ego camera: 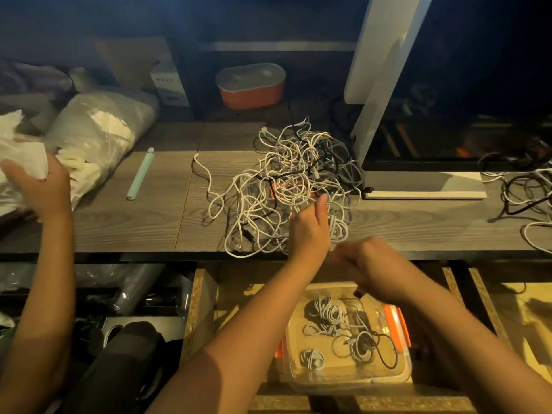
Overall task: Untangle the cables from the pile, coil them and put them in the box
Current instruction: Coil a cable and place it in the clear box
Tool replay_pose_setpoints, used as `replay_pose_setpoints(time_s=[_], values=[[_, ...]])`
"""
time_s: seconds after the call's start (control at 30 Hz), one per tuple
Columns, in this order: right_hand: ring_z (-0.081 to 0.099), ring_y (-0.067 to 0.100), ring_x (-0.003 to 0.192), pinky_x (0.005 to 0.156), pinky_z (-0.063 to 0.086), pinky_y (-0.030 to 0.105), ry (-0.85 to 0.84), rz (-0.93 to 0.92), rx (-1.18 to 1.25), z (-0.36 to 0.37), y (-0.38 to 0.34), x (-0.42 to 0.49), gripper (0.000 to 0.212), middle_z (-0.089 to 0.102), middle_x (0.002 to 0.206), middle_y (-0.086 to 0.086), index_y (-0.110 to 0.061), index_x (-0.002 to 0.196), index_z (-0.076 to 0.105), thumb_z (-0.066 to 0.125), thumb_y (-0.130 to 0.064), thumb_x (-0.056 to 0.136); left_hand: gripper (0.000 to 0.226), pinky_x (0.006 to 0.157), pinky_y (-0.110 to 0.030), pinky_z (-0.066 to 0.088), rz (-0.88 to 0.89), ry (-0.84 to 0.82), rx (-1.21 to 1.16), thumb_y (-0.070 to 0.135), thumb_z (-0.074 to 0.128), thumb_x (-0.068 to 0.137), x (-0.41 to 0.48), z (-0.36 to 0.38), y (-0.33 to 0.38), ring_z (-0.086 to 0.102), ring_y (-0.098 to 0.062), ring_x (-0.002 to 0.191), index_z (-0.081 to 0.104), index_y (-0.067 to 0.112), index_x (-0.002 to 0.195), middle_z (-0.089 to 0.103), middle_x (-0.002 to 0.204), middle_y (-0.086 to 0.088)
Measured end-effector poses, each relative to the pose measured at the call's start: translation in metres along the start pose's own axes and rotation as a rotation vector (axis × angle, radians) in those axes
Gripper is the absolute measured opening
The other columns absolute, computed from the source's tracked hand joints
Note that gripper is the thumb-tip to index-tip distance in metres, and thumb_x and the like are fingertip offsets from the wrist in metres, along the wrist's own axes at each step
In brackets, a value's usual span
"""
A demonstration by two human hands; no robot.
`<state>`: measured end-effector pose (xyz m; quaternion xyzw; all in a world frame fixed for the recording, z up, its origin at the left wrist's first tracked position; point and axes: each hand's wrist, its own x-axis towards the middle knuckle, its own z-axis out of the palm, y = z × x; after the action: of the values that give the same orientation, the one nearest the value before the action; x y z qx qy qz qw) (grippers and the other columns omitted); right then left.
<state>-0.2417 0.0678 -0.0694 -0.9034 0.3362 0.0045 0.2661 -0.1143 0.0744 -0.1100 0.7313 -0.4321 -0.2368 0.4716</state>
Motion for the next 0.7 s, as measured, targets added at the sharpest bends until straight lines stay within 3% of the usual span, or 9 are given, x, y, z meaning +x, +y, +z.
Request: replay_pose_setpoints(time_s=[0.1,0.17,0.27,0.33,0.47,0.53,0.7], values=[[0.057,0.002,0.064,0.059,0.048,0.018,0.185,0.026,0.139,-0.027,0.010,0.002,0.005,0.059,0.071,-0.009,-0.021,0.081,0.061,0.063,-0.024,0.085,0.045,0.044,-0.021,0.022,0.115,-0.173,0.027,0.025,0.034,0.103,-0.004,0.001,0.008,0.034,-0.006,0.045,0.043,0.018,0.060,0.035,0.050,0.006],[0.058,0.006,0.060,0.054,0.048,0.018,0.234,0.077,0.309,-0.046,0.015,0.003,0.017,0.063,0.068,-0.002,-0.015,0.075,0.063,0.073,-0.029,0.072,0.043,0.047,-0.026,0.023,0.126,-0.253,0.001,0.023,0.035,0.103,-0.008,0.001,0.012,0.035,-0.006,0.047,0.051,0.015,0.064,0.037,0.051,0.007],[0.058,0.012,0.057,0.052,0.048,0.017,0.165,0.101,0.655,-0.058,0.019,0.003,0.026,0.066,0.067,0.003,-0.006,0.076,0.065,0.069,-0.029,0.066,0.047,0.052,-0.026,0.033,-0.069,-0.352,-0.203,0.038,0.036,0.101,-0.011,0.000,0.020,0.044,-0.014,0.049,0.051,0.016,0.062,0.046,0.053,-0.002],[0.051,0.014,0.051,0.046,0.046,0.018,0.146,0.117,0.916,-0.055,0.023,0.004,0.022,0.060,0.063,0.004,-0.004,0.080,0.062,0.066,-0.022,0.070,0.046,0.045,-0.021,0.039,-0.265,-0.384,-0.437,0.044,0.037,0.099,-0.013,0.000,0.027,0.050,-0.012,0.046,0.055,0.013,0.069,0.052,0.054,-0.003],[0.039,0.011,0.041,0.034,0.035,0.019,0.188,0.145,1.289,-0.031,0.023,0.006,0.031,0.047,0.060,0.007,-0.010,0.087,0.048,0.067,-0.029,0.072,0.043,0.031,-0.014,0.029,-0.501,-0.340,-0.782,0.038,0.038,0.100,-0.016,0.005,0.034,0.041,-0.005,0.031,0.052,0.014,0.068,0.049,0.042,0.004],[0.039,0.012,0.041,0.033,0.032,0.019,0.257,0.191,1.306,-0.017,0.017,0.006,0.027,0.049,0.059,0.005,-0.013,0.087,0.044,0.062,-0.031,0.079,0.047,0.030,-0.014,0.025,-0.625,-0.290,-0.857,0.039,0.037,0.100,-0.018,0.008,0.032,0.039,-0.006,0.030,0.055,0.013,0.066,0.048,0.040,0.003],[0.050,0.007,0.047,0.040,0.038,0.017,0.420,0.261,1.041,0.000,-0.003,0.001,0.005,0.058,0.066,0.002,-0.008,0.092,0.047,0.049,-0.010,0.096,0.047,0.039,-0.018,0.028,-0.975,-0.172,-0.912,0.041,0.038,0.099,-0.020,0.010,0.030,0.040,-0.007,0.033,0.055,0.015,0.063,0.047,0.038,0.005]])
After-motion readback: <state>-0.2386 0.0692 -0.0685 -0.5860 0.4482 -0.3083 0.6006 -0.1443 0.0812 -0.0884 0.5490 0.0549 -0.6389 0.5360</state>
